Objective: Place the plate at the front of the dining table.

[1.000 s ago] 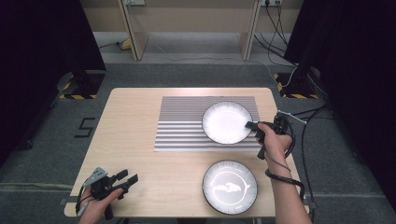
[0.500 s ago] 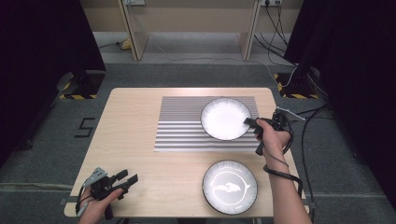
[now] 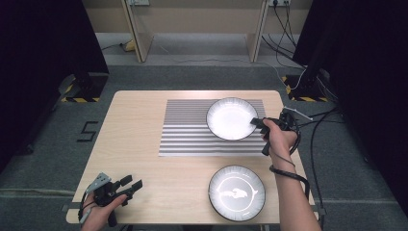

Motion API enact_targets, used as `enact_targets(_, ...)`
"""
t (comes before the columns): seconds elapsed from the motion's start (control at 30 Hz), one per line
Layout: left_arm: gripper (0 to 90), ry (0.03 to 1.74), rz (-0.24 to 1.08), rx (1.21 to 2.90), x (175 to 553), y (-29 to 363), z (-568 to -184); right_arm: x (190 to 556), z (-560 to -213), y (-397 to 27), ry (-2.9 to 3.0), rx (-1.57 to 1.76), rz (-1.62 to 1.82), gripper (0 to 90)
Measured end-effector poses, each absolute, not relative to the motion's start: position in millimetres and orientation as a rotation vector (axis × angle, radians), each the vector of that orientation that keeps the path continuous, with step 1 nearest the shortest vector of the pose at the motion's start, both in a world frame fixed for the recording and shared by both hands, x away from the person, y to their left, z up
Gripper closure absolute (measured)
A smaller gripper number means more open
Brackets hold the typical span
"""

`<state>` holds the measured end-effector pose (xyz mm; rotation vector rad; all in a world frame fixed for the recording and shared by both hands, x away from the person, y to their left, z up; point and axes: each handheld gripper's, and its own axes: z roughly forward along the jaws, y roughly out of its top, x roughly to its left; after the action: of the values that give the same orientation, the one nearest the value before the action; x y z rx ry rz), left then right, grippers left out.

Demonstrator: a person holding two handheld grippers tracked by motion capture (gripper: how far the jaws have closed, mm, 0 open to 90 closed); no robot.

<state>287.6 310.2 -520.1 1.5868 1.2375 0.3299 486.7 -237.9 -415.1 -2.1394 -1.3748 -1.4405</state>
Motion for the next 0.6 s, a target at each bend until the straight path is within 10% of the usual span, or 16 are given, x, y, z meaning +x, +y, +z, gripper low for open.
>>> enact_targets(0.6, 38.8, 1.239, 0.332, 1.583, 287.6, 311.7, -519.8, 502.5, -411.1, -230.6, -1.367, -2.141, -1.446, 80.0)
